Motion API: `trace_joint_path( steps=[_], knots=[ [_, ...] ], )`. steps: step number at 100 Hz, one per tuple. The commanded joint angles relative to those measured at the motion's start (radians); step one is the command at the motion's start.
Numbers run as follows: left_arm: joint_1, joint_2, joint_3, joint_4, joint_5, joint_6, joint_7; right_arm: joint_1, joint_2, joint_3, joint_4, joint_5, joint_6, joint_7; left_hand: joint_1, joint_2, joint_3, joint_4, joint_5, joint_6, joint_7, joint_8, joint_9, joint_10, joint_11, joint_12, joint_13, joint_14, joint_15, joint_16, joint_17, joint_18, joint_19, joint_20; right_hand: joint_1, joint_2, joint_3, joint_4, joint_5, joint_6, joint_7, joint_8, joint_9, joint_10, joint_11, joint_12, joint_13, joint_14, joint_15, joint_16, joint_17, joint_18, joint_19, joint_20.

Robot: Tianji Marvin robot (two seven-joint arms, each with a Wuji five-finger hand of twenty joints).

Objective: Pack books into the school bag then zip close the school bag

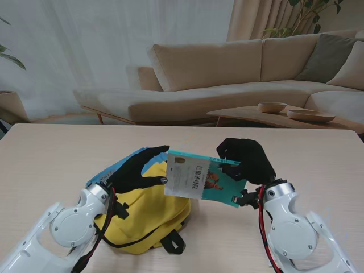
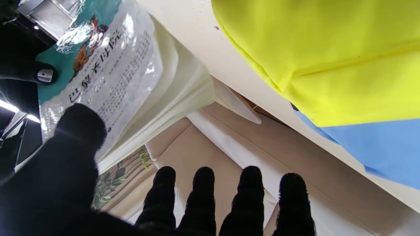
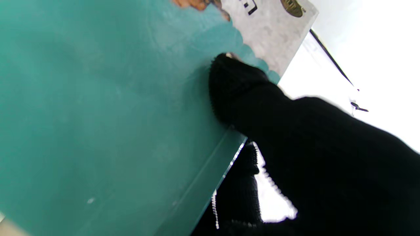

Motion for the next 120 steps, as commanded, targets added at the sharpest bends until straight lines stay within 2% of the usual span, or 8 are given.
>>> trace_joint_path(
  steps=[1,41,59,81,91,103,111,120],
  knots=[
    [-0.001,-0.007,0.004,-0.008,-0.005,-0.007,-0.034,-0.018,-0.008,-0.020,-0.022,0.002,-0.014,0.016,-0.052,-0.029,0.040,-0.045,-0.034,0.012,-0.014,-0.018,-0.038,-0.022,0.006,-0.016,-0.011,-0.012,-0.004,-0.001,-0.009,-0.035,-0.035,0.020,0.319,0.163,0.218,0.304,0.205,-0.197,0.210,0.095,0.128,-0.027,0.147,0.053,0.076,0.002,0.046,0.015,0.009,0.027,0.045,-0.010],
    [-0.005,0.017,0.010,-0.034,-0.112,-0.025,-0.164,-0.010,-0.022,-0.112,-0.034,0.023,0.016,-0.040,0.162,0.003,0.149,-0.005,0.176,-0.024,0.545,0.324,0.356,0.004,0.240,0.134,0.262,0.041,0.240,0.127,0.120,0.043,0.404,0.085,0.318,0.161,0.218,0.308,0.208,-0.196,0.208,0.096,0.130,-0.024,0.146,0.054,0.076,0.008,0.045,0.015,0.009,0.030,0.046,-0.009],
    [0.010,0.014,0.003,-0.051,-0.151,-0.016,-0.165,-0.005,-0.024,-0.130,-0.031,0.021,0.027,-0.049,0.597,0.076,-0.138,-0.008,0.314,-0.098,0.767,0.417,0.640,0.016,0.276,0.404,0.461,0.121,0.493,0.195,0.268,0.102,0.740,0.063,0.317,0.163,0.218,0.302,0.204,-0.195,0.206,0.096,0.126,-0.024,0.143,0.053,0.073,0.010,0.043,0.014,0.004,0.031,0.046,-0.008],
    [0.031,0.003,-0.010,-0.061,-0.191,-0.012,-0.130,-0.015,-0.020,-0.120,-0.037,0.047,0.026,-0.023,0.725,0.143,-0.208,-0.001,0.369,-0.147,0.836,0.558,0.680,0.059,0.489,0.507,0.573,0.168,0.730,0.302,0.405,0.159,0.854,0.148,0.304,0.220,0.218,0.174,0.114,-0.172,0.168,0.062,0.078,-0.029,0.087,0.018,0.017,0.013,-0.031,-0.010,-0.056,-0.002,0.002,0.024],
    [0.044,-0.001,-0.019,-0.065,-0.199,-0.017,-0.112,-0.021,-0.016,-0.108,-0.041,0.066,0.018,0.004,0.682,0.140,-0.124,-0.005,0.387,-0.154,0.865,0.743,0.674,0.098,0.637,0.592,0.605,0.156,0.854,0.389,0.447,0.173,0.887,0.238,0.254,0.250,0.193,0.089,-0.059,-0.140,0.112,-0.037,-0.039,-0.021,0.012,-0.069,-0.104,0.015,-0.137,-0.016,-0.159,-0.062,-0.151,0.307],
    [0.067,-0.011,-0.034,-0.075,-0.197,-0.018,-0.069,-0.034,-0.007,-0.083,-0.044,0.091,-0.001,0.049,0.617,0.129,-0.004,0.011,0.399,-0.136,0.915,0.860,0.700,0.058,0.752,0.655,0.644,0.136,0.953,0.437,0.483,0.201,0.914,0.323,0.005,0.242,0.117,0.096,-0.358,-0.049,0.041,-0.334,-0.285,0.001,-0.082,-0.174,-0.308,-0.062,-0.304,0.047,-0.286,-0.079,-0.235,0.304],
    [0.081,-0.017,-0.049,-0.079,-0.189,-0.024,-0.037,-0.038,-0.001,-0.067,-0.040,0.091,-0.026,0.070,0.601,0.135,0.024,0.028,0.397,-0.126,0.941,0.892,0.709,0.042,0.799,0.671,0.660,0.121,0.990,0.449,0.498,0.210,0.926,0.352,-0.216,0.465,-0.025,0.228,-0.491,0.027,-0.115,-0.477,-0.473,-0.018,-0.144,-0.232,-0.437,-0.091,-0.440,0.047,-0.354,-0.100,-0.286,0.276],
    [0.098,-0.024,-0.066,-0.085,-0.190,-0.024,-0.008,-0.040,0.001,-0.052,-0.034,0.078,-0.044,0.072,0.595,0.144,0.042,0.042,0.393,-0.113,0.961,0.908,0.711,0.033,0.826,0.678,0.662,0.121,1.004,0.452,0.496,0.222,0.923,0.368,-0.256,0.488,-0.183,0.173,-0.592,0.057,-0.218,-0.604,-0.616,-0.020,-0.235,-0.308,-0.529,-0.110,-0.594,-0.012,-0.408,-0.122,-0.345,0.239]
  ],
)
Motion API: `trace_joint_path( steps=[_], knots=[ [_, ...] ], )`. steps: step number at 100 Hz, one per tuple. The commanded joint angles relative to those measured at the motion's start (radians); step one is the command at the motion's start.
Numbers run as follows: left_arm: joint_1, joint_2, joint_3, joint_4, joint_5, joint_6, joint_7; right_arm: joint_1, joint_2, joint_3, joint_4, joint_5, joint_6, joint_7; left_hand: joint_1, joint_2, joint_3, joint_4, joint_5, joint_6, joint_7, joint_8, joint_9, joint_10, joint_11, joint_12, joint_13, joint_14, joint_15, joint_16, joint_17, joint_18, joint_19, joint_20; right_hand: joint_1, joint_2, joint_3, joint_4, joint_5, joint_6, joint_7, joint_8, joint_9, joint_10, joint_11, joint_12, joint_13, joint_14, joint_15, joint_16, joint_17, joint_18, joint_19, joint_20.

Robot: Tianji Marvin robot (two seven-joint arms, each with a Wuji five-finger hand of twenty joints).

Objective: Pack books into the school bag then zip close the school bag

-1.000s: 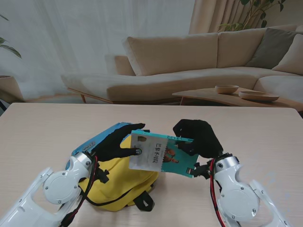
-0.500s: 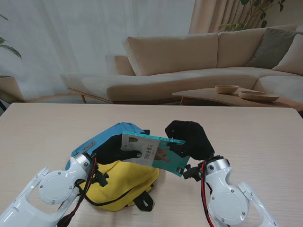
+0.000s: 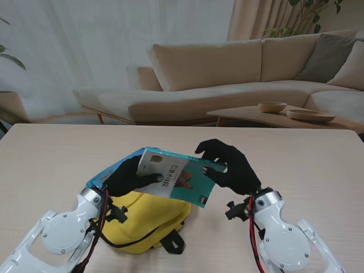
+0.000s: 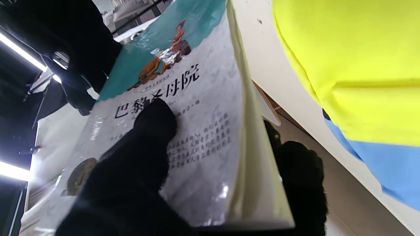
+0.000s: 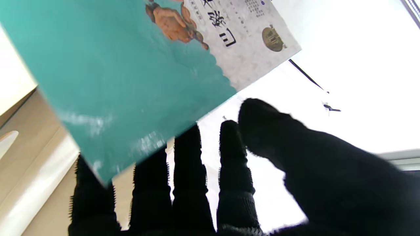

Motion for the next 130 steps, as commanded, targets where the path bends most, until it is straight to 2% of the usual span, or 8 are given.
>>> trace_joint_path(
  steps=[1,14,30,66,86,108,119,130],
  knots=[
    [0.017,-0.011,-0.013,-0.018,-0.006,-0.002,-0.001,-0.008,0.001,0.007,0.002,-0.016,-0.006,0.007,0.080,0.112,0.180,0.067,0.088,-0.108,0.268,0.184,0.074,-0.044,0.182,0.072,0.035,-0.010,0.071,0.027,0.000,0.053,0.048,0.045,-0.053,0.014,-0.096,-0.005,-0.086,0.017,-0.061,-0.082,-0.103,-0.041,-0.059,-0.054,-0.075,-0.042,-0.099,-0.040,-0.041,-0.043,-0.044,-0.031],
    [0.040,-0.019,-0.041,-0.023,-0.007,-0.024,0.037,-0.010,-0.005,0.024,0.014,-0.029,-0.012,-0.021,0.077,0.115,0.186,0.074,0.086,-0.108,0.279,0.192,0.075,-0.050,0.193,0.074,0.032,-0.013,0.073,0.026,-0.006,0.050,0.043,0.050,-0.082,0.025,-0.223,-0.044,-0.189,0.043,-0.121,-0.166,-0.259,-0.027,-0.183,-0.119,-0.192,-0.064,-0.286,-0.115,-0.100,-0.087,-0.132,-0.081],
    [0.066,-0.028,-0.066,-0.034,-0.023,-0.055,0.076,-0.028,-0.015,0.035,0.032,0.000,0.008,-0.048,0.073,0.115,0.192,0.077,0.089,-0.108,0.284,0.195,0.075,-0.052,0.196,0.072,0.028,-0.013,0.070,0.024,-0.013,0.049,0.036,0.053,-0.080,0.031,-0.261,-0.052,-0.224,0.078,-0.141,-0.203,-0.335,-0.010,-0.243,-0.150,-0.241,-0.070,-0.386,-0.163,-0.135,-0.115,-0.194,-0.120],
    [0.065,-0.036,-0.062,-0.047,-0.086,-0.099,0.095,-0.037,-0.027,-0.004,0.092,0.112,0.071,-0.058,0.071,0.119,0.192,0.073,0.089,-0.114,0.286,0.200,0.071,-0.057,0.195,0.071,0.021,-0.012,0.061,0.021,-0.021,0.045,0.027,0.055,-0.080,0.023,-0.268,-0.057,-0.235,0.137,-0.160,-0.228,-0.349,-0.008,-0.238,-0.149,-0.252,-0.073,-0.406,-0.174,-0.145,-0.124,-0.205,-0.135],
    [0.027,-0.035,-0.026,-0.035,-0.148,-0.088,0.067,-0.042,-0.031,-0.039,0.113,0.209,0.048,-0.045,0.075,0.122,0.186,0.070,0.087,-0.115,0.284,0.201,0.067,-0.058,0.189,0.070,0.015,-0.011,0.052,0.018,-0.029,0.042,0.021,0.053,-0.095,0.015,-0.289,-0.075,-0.259,0.150,-0.173,-0.240,-0.376,-0.019,-0.240,-0.150,-0.273,-0.093,-0.428,-0.185,-0.152,-0.148,-0.214,-0.141],
    [-0.016,-0.037,0.016,-0.011,-0.220,-0.047,0.037,-0.041,-0.046,-0.100,0.135,0.382,-0.039,-0.056,0.083,0.125,0.177,0.069,0.084,-0.115,0.282,0.201,0.065,-0.058,0.185,0.071,0.010,-0.009,0.045,0.018,-0.034,0.040,0.017,0.051,-0.077,-0.017,-0.237,-0.086,-0.252,0.156,-0.149,-0.241,-0.354,-0.025,-0.214,-0.143,-0.235,-0.090,-0.412,-0.188,-0.101,-0.178,-0.176,-0.129],
    [-0.027,-0.038,0.027,-0.006,-0.256,-0.025,0.019,-0.038,-0.057,-0.123,0.138,0.434,-0.060,-0.083,0.084,0.127,0.172,0.069,0.085,-0.116,0.281,0.201,0.064,-0.057,0.184,0.072,0.010,-0.007,0.044,0.018,-0.035,0.041,0.016,0.051,-0.055,-0.055,-0.172,-0.096,-0.189,0.149,-0.116,-0.247,-0.283,-0.018,-0.203,-0.139,-0.175,-0.075,-0.381,-0.180,-0.041,-0.179,-0.128,-0.105],
    [-0.038,-0.039,0.039,0.001,-0.291,-0.007,0.007,-0.030,-0.068,-0.144,0.145,0.484,-0.088,-0.111,0.086,0.127,0.170,0.070,0.085,-0.115,0.280,0.201,0.064,-0.057,0.183,0.072,0.009,-0.007,0.042,0.018,-0.036,0.039,0.016,0.050,-0.017,-0.051,-0.120,-0.098,-0.088,0.129,-0.075,-0.251,-0.166,-0.013,-0.195,-0.133,-0.074,-0.054,-0.341,-0.164,0.039,-0.180,-0.077,-0.078]
  ],
)
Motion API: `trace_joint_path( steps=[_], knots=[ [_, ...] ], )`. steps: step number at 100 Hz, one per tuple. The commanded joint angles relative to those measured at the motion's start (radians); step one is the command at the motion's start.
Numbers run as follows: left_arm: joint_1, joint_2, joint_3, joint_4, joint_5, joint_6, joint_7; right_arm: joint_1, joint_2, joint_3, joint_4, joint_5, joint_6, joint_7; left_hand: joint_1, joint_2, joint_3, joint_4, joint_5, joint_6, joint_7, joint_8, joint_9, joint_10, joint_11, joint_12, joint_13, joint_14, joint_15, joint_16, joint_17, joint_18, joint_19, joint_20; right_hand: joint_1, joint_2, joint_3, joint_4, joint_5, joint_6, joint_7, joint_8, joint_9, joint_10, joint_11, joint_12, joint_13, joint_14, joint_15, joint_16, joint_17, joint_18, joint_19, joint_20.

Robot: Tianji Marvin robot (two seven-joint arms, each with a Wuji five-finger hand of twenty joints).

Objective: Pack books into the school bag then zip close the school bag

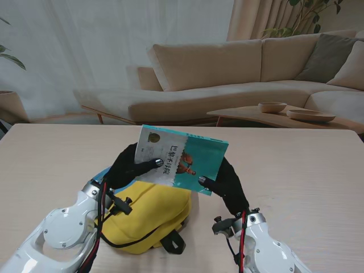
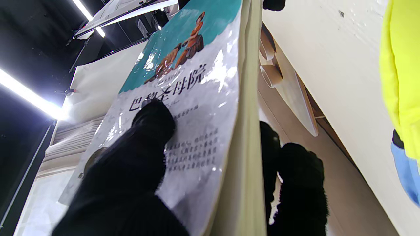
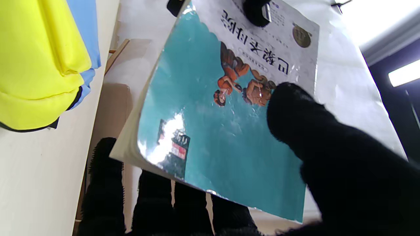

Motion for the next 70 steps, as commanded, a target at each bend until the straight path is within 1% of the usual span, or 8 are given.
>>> trace_joint_path(
  steps=[1,18,22,27,37,46,57,70],
  knots=[
    [-0.004,-0.012,0.010,-0.008,-0.015,0.014,-0.027,-0.004,-0.021,-0.017,0.000,0.024,-0.021,0.014,0.107,0.128,0.156,0.070,0.085,-0.149,0.271,0.138,0.064,-0.069,0.090,0.028,0.010,-0.003,0.018,0.017,-0.009,0.029,0.015,0.028,0.030,-0.015,0.041,-0.038,0.097,-0.040,0.020,-0.017,0.090,-0.010,0.020,0.011,0.082,-0.001,0.035,0.020,0.057,-0.030,0.051,0.031],
    [-0.016,-0.010,0.020,-0.003,-0.059,0.048,-0.060,-0.006,-0.025,-0.026,-0.006,0.131,-0.061,0.027,0.111,0.130,0.150,0.071,0.083,-0.148,0.269,0.137,0.061,-0.066,0.084,0.027,0.005,0.000,0.012,0.016,-0.014,0.029,0.012,0.027,0.101,0.032,0.105,-0.031,0.356,-0.088,0.072,-0.019,0.377,-0.001,-0.008,0.008,0.310,0.043,0.113,0.048,0.228,0.003,0.155,0.079],
    [-0.017,-0.011,0.022,-0.002,-0.061,0.056,-0.061,-0.006,-0.026,-0.028,-0.007,0.147,-0.067,0.027,0.113,0.128,0.149,0.071,0.082,-0.147,0.268,0.137,0.060,-0.064,0.083,0.027,0.003,0.002,0.010,0.016,-0.015,0.029,0.011,0.027,0.131,0.012,0.114,-0.105,0.396,-0.105,0.104,-0.082,0.436,0.001,-0.023,0.007,0.355,0.051,0.129,0.049,0.262,0.011,0.176,0.085],
    [-0.016,-0.009,0.021,-0.006,-0.062,0.073,-0.068,-0.010,-0.026,-0.026,-0.014,0.168,-0.067,0.031,0.116,0.127,0.146,0.070,0.081,-0.147,0.262,0.133,0.057,-0.061,0.072,0.024,-0.006,0.008,-0.004,0.013,-0.025,0.027,0.003,0.023,0.162,-0.024,0.133,-0.144,0.430,-0.123,0.148,-0.122,0.496,0.002,-0.029,0.003,0.403,0.059,0.149,0.052,0.299,0.020,0.200,0.090],
    [-0.016,-0.004,0.018,-0.011,-0.064,0.105,-0.097,-0.013,-0.024,-0.022,-0.020,0.187,-0.066,0.045,0.139,0.129,0.113,0.063,0.067,-0.145,0.239,0.111,0.041,-0.050,0.021,0.022,-0.036,0.028,-0.058,0.004,-0.060,0.018,-0.023,-0.002,0.257,-0.035,0.134,-0.169,0.482,-0.149,0.234,-0.175,0.610,0.011,-0.049,-0.016,0.490,0.076,0.189,0.057,0.371,0.039,0.237,0.091],
    [-0.019,-0.002,0.020,-0.012,-0.068,0.123,-0.112,-0.014,-0.022,-0.018,-0.024,0.201,-0.061,0.057,0.152,0.118,0.098,0.053,0.058,-0.141,0.223,0.077,0.037,-0.039,-0.021,0.011,-0.050,0.044,-0.100,-0.010,-0.077,0.017,-0.040,-0.025,0.368,0.023,0.103,-0.155,0.565,-0.177,0.300,-0.197,0.730,0.019,-0.071,-0.022,0.573,0.093,0.239,0.074,0.435,0.062,0.282,0.095],
    [-0.019,0.002,0.017,-0.015,-0.071,0.137,-0.130,-0.017,-0.019,-0.011,-0.029,0.223,-0.058,0.077,0.174,0.103,0.069,0.043,0.034,-0.130,0.200,0.008,0.022,-0.024,-0.080,0.002,-0.080,0.057,-0.146,-0.024,-0.106,0.006,-0.055,-0.058,0.398,0.044,0.117,-0.147,0.677,-0.200,0.328,-0.144,0.811,0.037,-0.044,-0.006,0.656,0.125,0.303,0.100,0.501,0.107,0.355,0.109],
    [-0.014,0.005,0.011,-0.019,-0.050,0.142,-0.132,-0.019,-0.017,-0.003,-0.033,0.228,-0.048,0.086,0.163,0.048,0.075,0.027,-0.017,-0.117,0.174,-0.106,0.003,-0.005,-0.195,0.015,-0.131,0.070,-0.227,-0.051,-0.160,-0.015,-0.086,-0.119,0.409,0.035,0.147,-0.138,0.764,-0.217,0.319,0.035,0.835,0.064,0.039,0.047,0.728,0.169,0.414,0.128,0.583,0.146,0.462,0.135]
  ],
)
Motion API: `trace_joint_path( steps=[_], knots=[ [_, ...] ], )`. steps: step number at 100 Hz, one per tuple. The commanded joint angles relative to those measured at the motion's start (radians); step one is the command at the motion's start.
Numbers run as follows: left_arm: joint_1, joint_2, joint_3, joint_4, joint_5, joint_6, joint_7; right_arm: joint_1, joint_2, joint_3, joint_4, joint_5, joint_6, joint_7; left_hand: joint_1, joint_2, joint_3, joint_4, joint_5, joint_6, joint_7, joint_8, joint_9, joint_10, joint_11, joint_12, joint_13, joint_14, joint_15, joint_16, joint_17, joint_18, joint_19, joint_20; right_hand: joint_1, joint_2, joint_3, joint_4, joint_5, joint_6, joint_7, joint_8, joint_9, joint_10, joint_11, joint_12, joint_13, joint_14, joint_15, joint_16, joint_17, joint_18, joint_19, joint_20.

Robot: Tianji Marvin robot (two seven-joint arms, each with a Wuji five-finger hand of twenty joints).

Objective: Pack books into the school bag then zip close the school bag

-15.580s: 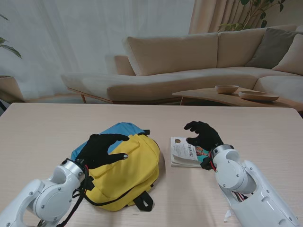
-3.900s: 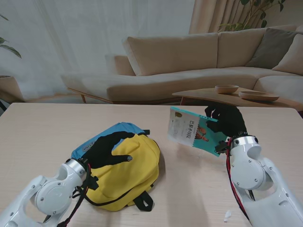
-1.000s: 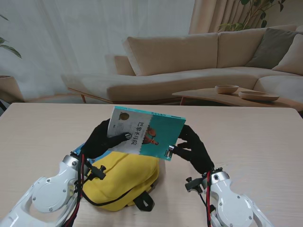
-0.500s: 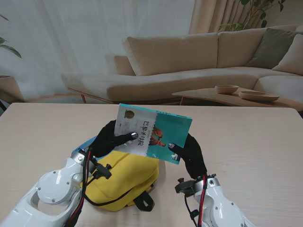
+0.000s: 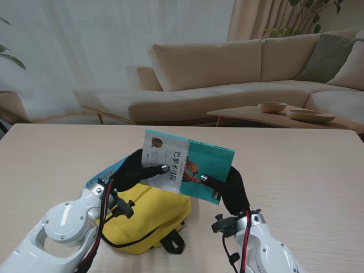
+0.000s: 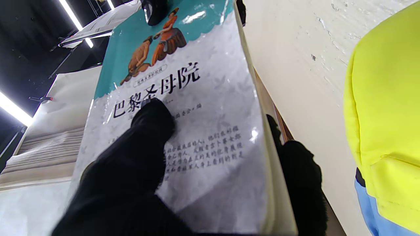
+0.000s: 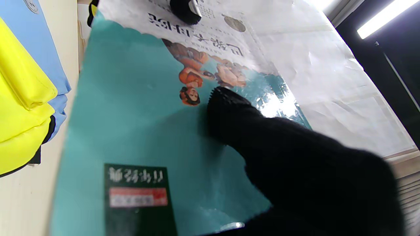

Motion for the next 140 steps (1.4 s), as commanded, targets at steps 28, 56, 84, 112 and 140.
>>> trace_joint_path(
  steps=[28,56,84,112,140],
  knots=[
    [0.031,0.006,-0.018,-0.029,0.052,0.004,-0.046,-0.017,-0.008,0.015,-0.045,0.040,0.052,0.029,-0.060,0.009,0.129,0.029,-0.102,-0.040,-0.130,-0.296,-0.209,0.002,-0.260,-0.341,-0.190,-0.002,-0.339,-0.188,-0.175,-0.056,-0.146,-0.220,0.098,0.040,0.093,0.012,0.239,-0.094,0.092,0.282,0.071,0.069,0.123,0.056,0.217,0.087,0.155,0.025,0.225,0.052,0.194,0.012],
    [0.062,0.028,-0.048,-0.023,0.195,-0.072,-0.069,-0.014,-0.018,0.036,-0.066,0.079,0.109,0.001,-0.359,0.041,0.147,0.054,-0.236,-0.031,-0.393,-0.498,-0.407,-0.051,-0.455,-0.550,-0.349,-0.079,-0.553,-0.281,-0.299,-0.098,-0.355,-0.257,0.100,0.024,0.117,-0.002,0.249,-0.074,0.103,0.278,0.086,0.082,0.118,0.053,0.245,0.091,0.137,0.024,0.277,0.068,0.180,-0.045],
    [0.126,0.051,-0.116,-0.050,0.364,-0.126,-0.097,-0.003,-0.036,0.054,-0.088,0.102,0.171,-0.073,-0.418,0.020,0.101,0.039,-0.295,-0.033,-0.448,-0.559,-0.486,-0.073,-0.514,-0.593,-0.407,-0.109,-0.641,-0.311,-0.341,-0.128,-0.495,-0.268,0.100,0.012,0.131,-0.006,0.259,-0.065,0.104,0.279,0.096,0.091,0.116,0.050,0.245,0.098,0.157,0.034,0.302,0.074,0.183,-0.074],
    [0.190,0.073,-0.156,-0.099,0.583,-0.092,-0.147,0.018,-0.048,0.084,-0.074,0.090,0.188,-0.124,-0.414,0.032,0.076,0.039,-0.282,-0.033,-0.451,-0.569,-0.480,-0.077,-0.517,-0.591,-0.419,-0.120,-0.668,-0.314,-0.347,-0.144,-0.550,-0.261,0.101,0.009,0.134,-0.007,0.261,-0.063,0.104,0.280,0.096,0.093,0.114,0.048,0.244,0.097,0.160,0.034,0.306,0.076,0.186,-0.089],
    [0.202,0.104,-0.119,-0.131,0.860,-0.035,-0.263,0.029,-0.053,0.100,-0.057,0.100,0.192,-0.137,-0.411,0.070,-0.003,0.048,-0.318,-0.032,-0.460,-0.557,-0.524,-0.108,-0.500,-0.569,-0.445,-0.151,-0.663,-0.296,-0.355,-0.182,-0.588,-0.227,0.101,0.006,0.137,-0.007,0.265,-0.065,0.104,0.281,0.098,0.093,0.113,0.047,0.243,0.099,0.158,0.031,0.304,0.077,0.189,-0.100]
  ],
)
